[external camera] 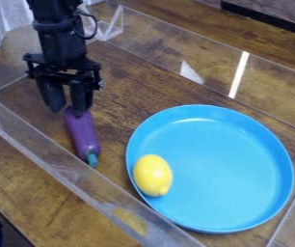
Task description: Put the purple eggplant on the blue tray
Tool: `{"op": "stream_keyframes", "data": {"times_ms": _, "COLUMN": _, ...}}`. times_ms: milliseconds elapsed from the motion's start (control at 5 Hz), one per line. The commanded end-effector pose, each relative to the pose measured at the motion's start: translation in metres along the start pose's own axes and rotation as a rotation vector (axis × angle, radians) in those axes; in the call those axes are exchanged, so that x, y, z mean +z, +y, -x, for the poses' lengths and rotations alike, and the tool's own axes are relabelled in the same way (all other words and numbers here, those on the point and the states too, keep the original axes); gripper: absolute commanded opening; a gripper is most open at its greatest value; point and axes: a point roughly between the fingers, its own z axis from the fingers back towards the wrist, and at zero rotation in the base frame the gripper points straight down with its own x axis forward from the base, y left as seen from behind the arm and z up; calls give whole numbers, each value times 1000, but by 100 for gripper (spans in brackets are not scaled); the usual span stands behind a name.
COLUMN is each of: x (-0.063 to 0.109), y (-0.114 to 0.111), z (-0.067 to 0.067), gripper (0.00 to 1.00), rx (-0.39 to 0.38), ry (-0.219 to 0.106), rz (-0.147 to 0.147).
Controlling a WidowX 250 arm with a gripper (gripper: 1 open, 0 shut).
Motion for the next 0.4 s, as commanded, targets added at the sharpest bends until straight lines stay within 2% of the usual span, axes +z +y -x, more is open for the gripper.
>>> {"op": "stream_keyframes", "data": {"times_ms": 0, "x": 13, "y": 9, "z": -12, "gripper": 100, "rx": 61, "ry": -61, "rz": -9}}
{"op": "stream_keyframes", "data": {"times_ms": 200, "x": 10, "y": 13, "z": -12, "gripper": 100, "rx": 117, "ry": -70, "rz": -3}}
